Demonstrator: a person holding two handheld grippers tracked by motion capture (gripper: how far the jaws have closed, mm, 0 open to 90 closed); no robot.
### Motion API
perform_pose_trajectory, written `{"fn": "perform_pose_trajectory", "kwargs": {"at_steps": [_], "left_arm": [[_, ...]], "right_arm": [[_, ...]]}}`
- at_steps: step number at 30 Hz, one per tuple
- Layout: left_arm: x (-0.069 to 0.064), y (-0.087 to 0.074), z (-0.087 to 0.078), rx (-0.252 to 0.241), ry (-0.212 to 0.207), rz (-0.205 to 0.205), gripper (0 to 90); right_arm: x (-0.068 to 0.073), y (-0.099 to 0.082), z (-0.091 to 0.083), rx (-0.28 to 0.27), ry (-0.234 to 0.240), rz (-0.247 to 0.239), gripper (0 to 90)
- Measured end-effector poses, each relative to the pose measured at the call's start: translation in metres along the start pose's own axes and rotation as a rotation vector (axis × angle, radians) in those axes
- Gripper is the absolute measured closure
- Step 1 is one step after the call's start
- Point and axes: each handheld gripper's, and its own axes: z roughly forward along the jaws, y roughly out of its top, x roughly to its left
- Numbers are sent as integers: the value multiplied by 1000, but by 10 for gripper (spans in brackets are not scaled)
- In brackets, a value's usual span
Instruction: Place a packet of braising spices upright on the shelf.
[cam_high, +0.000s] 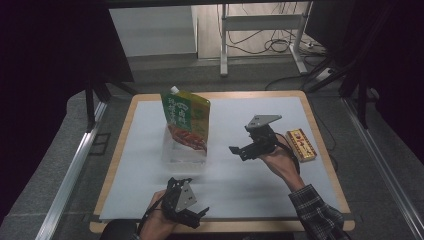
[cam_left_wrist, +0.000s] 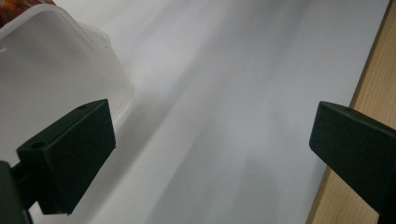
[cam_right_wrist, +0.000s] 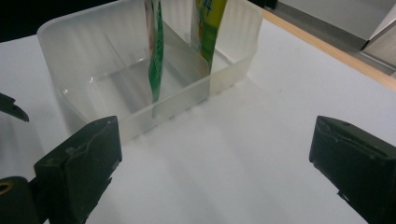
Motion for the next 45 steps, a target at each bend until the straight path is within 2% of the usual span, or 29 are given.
{"fn": "perform_pose_trajectory", "kwargs": {"at_steps": [8, 14, 20, 28, 31, 42, 45], "left_arm": [[0, 0, 0, -1, 2, -1, 2], [1, -1, 0, 3, 2, -1, 2], [2, -1, -1, 1, 3, -4, 2], [1, -1, -1, -3, 5, -9, 2], [2, -1, -1, -3, 7, -10, 2], [2, -1, -1, -1, 7, -8, 2], [2, -1, -1, 0, 6, -6, 2]], "right_arm": [[-6, -15, -4, 21, -30, 3, 24], [-13, -26, -6, 27, -38, 15, 24], [-22, -35, -10, 29, -65, 40, 24], [-36, -46, -16, 47, -121, 66, 27], [-41, -50, -17, 57, -156, 67, 27], [-65, -64, -26, 53, -223, 146, 19], [-74, -68, -30, 40, -235, 192, 19]]}}
